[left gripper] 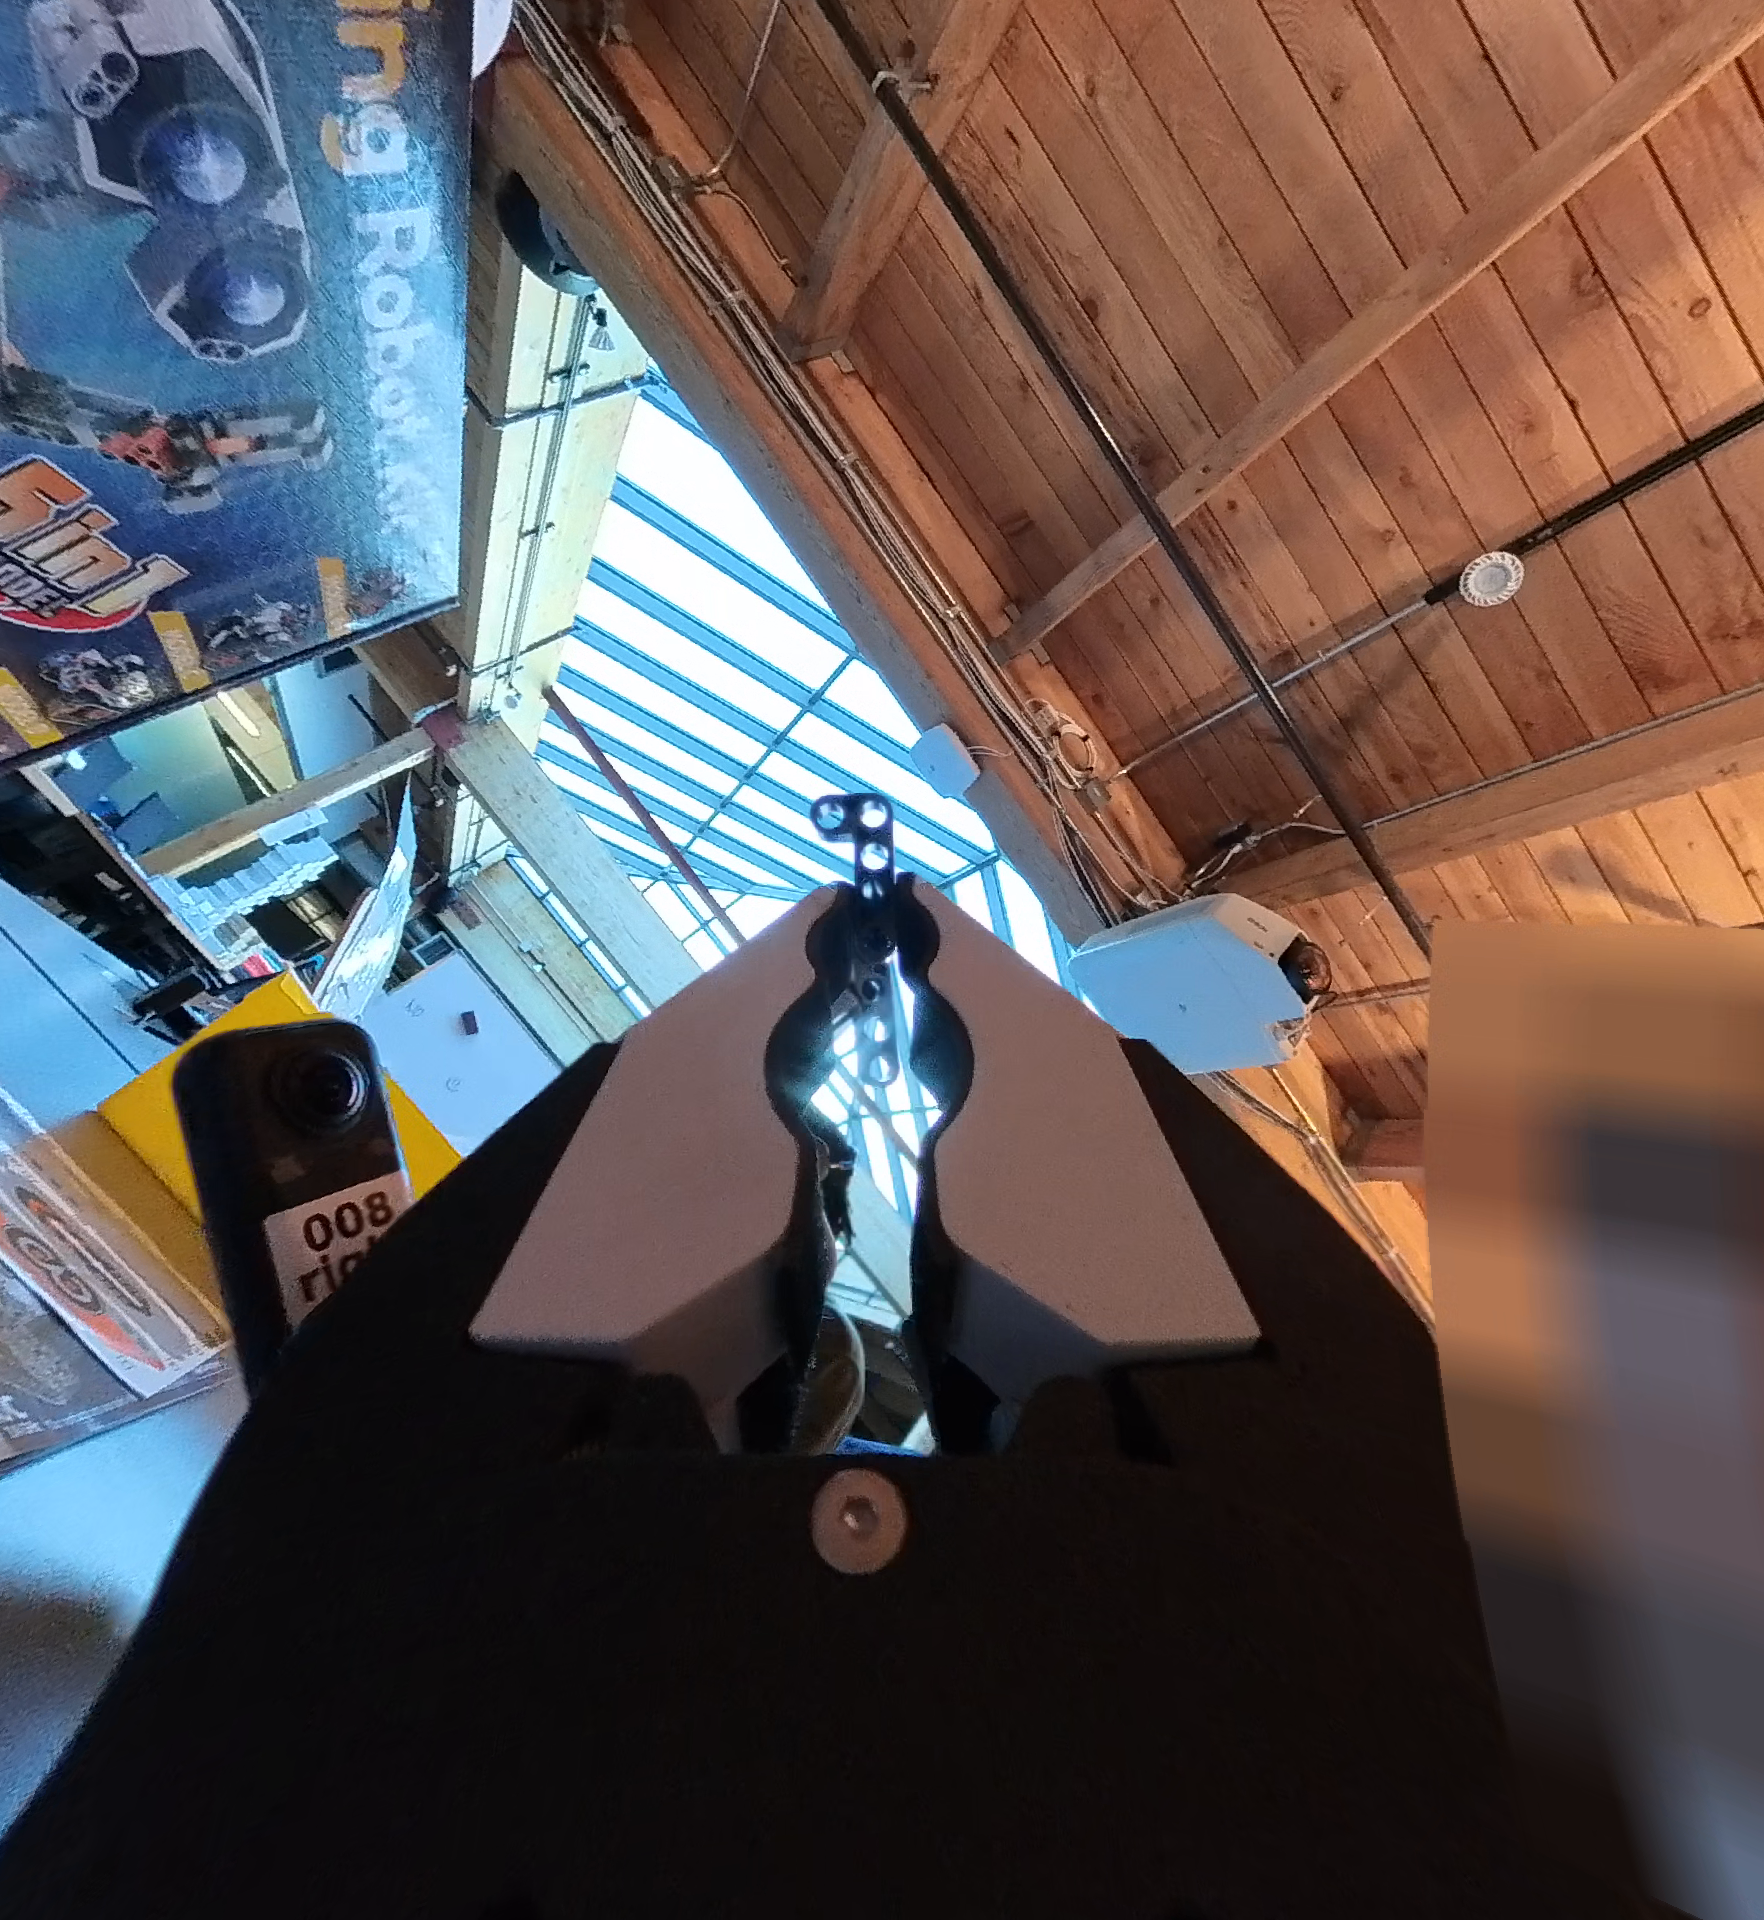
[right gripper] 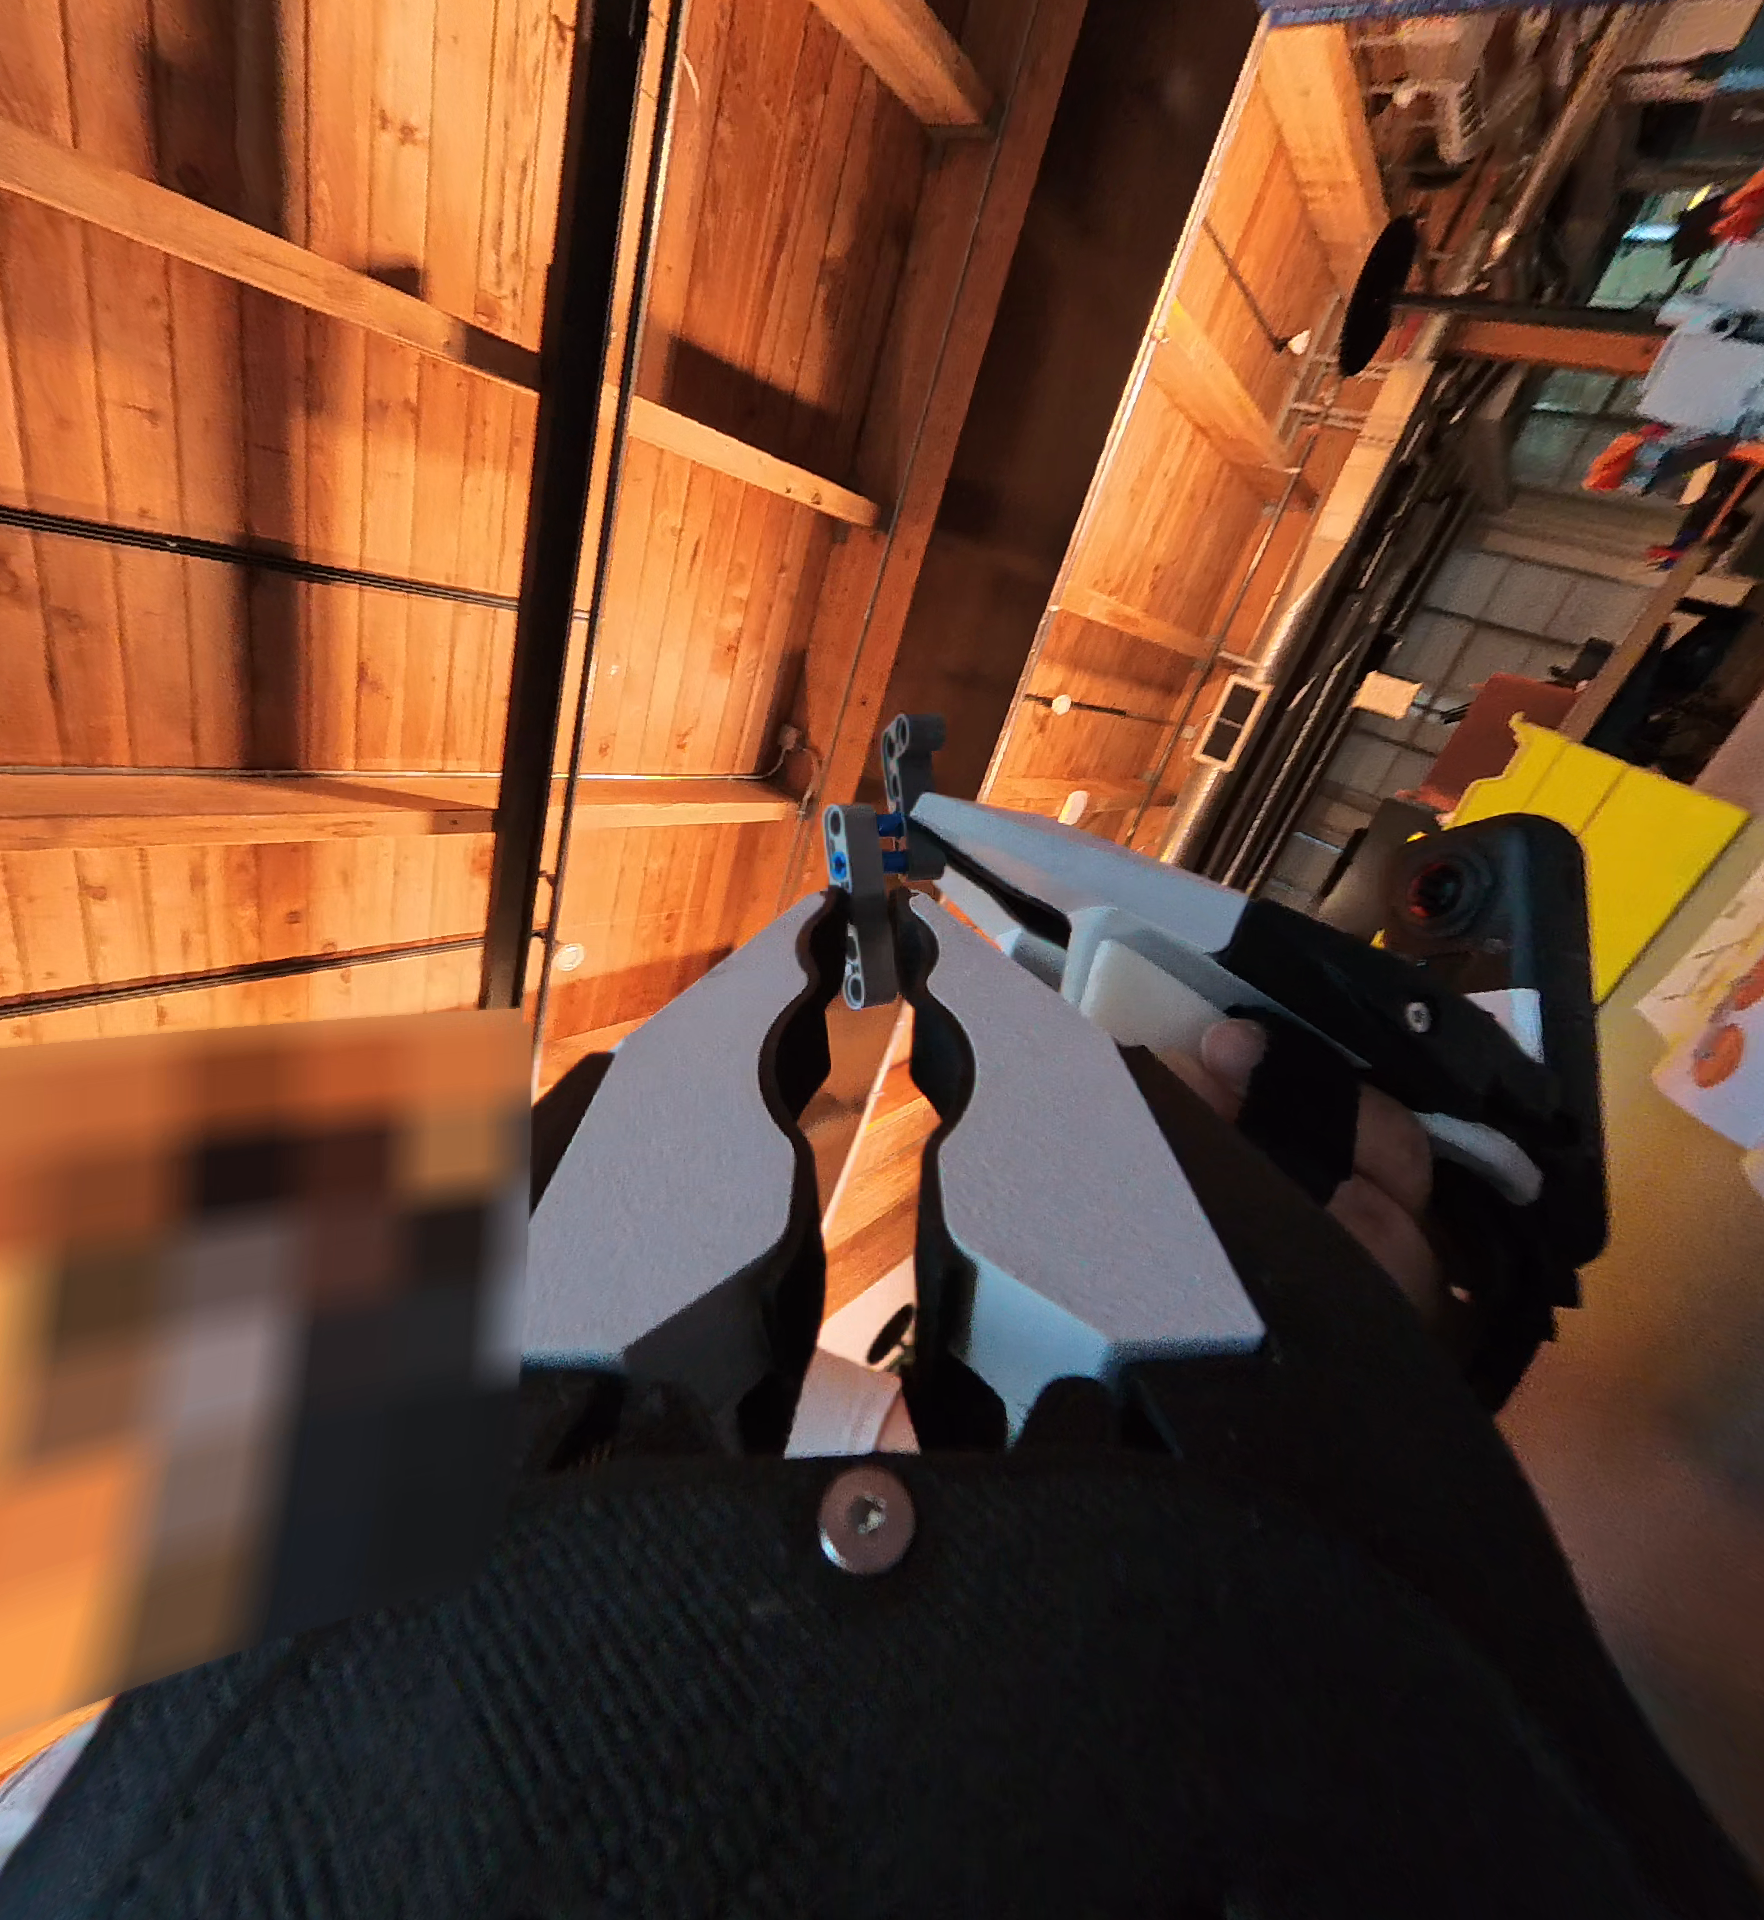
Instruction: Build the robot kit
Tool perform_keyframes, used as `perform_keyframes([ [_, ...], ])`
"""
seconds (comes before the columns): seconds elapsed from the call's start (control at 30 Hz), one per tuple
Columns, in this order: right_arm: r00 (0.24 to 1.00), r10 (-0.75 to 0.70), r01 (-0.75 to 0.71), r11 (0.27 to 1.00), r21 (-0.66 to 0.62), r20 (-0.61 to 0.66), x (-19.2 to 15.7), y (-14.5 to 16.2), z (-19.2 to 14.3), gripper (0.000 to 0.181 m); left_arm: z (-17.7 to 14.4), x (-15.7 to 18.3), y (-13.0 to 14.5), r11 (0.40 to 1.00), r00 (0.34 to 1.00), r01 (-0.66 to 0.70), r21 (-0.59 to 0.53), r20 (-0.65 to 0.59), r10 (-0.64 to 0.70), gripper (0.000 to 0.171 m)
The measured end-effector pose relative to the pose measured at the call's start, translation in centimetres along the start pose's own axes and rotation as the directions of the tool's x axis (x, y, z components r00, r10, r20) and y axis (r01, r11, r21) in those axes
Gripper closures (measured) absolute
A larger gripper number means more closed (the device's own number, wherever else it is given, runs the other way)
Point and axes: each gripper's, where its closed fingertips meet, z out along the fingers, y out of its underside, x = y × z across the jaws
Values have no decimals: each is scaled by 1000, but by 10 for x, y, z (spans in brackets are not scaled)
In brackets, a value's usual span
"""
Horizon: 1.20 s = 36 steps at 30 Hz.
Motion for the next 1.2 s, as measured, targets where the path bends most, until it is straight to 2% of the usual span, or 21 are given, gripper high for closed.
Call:
perform_keyframes([
  [0.23, 995, -76, 77, 997, -1, -59, 3, -4, -2, 178, -2, -9, 0, 998, 995, -62, -15, 83, 64, 167],
  [0.33, 975, -170, 170, 985, -13, -141, 10, -7, -4, 178, -5, -13, -3, 998, 992, -64, -3, 110, 64, 168],
  [0.43, 966, -218, 221, 975, 6, -141, 4, -14, -6, 178, -8, -21, -2, 998, 987, -57, -15, 151, 59, 168],
  [0.63, 947, -244, 249, 969, -5, -208, 12, -22, -17, 178, -9, -32, 3, 995, 972, -78, -60, 216, 89, 168],
  [0.73, 920, -292, 287, 956, -58, -260, 15, -23, -21, 179, -11, -33, -2, 992, 962, -101, -71, 248, 115, 168],
  [0.8, 862, -382, 347, 924, -161, -333, 18, -21, -26, 180, -17, -35, -14, 987, 939, -135, -91, 306, 157, 168],
  [0.87, 731, -543, 421, 835, -354, -413, 27, -15, -36, 180, -28, -43, -12, 975, 905, -85, -206, 394, 162, 168],
  [0.93, 480, -724, 452, 689, -567, -496, 46, -17, -58, 178, -49, -56, -9, 950, 827, -34, -311, 525, 201, 168],
  [0.97, 358, -792, 447, 611, -654, -495, 55, -19, -68, 174, -59, -61, -7, 931, 786, -19, -364, 570, 239, 168],
  [1.0, 278, -840, 432, 542, -721, -465, 62, -18, -74, 173, -71, -68, -2, 908, 742, 21, -418, 616, 266, 168],
  [1.07, 219, -904, 423, 426, -799, -366, 71, -9, -72, 165, -82, -75, 3, 877, 690, 50, -478, 651, 316, 167],
  [1.13, 209, -948, 435, 310, -845, -240, 77, 6, -63, 147, -80, -73, 12, 864, 709, 79, -497, 637, 302, 167],
  [1.17, 183, -966, 434, 245, -867, -181, 78, 12, -59, 147, -79, -71, 19, 851, 725, 114, -513, 629, 282, 167],
  [1.2, 104, -986, 442, 162, -882, -129, 79, 11, -56, 139, -78, -70, 21, 851, 728, 117, -512, 627, 277, 167],
])
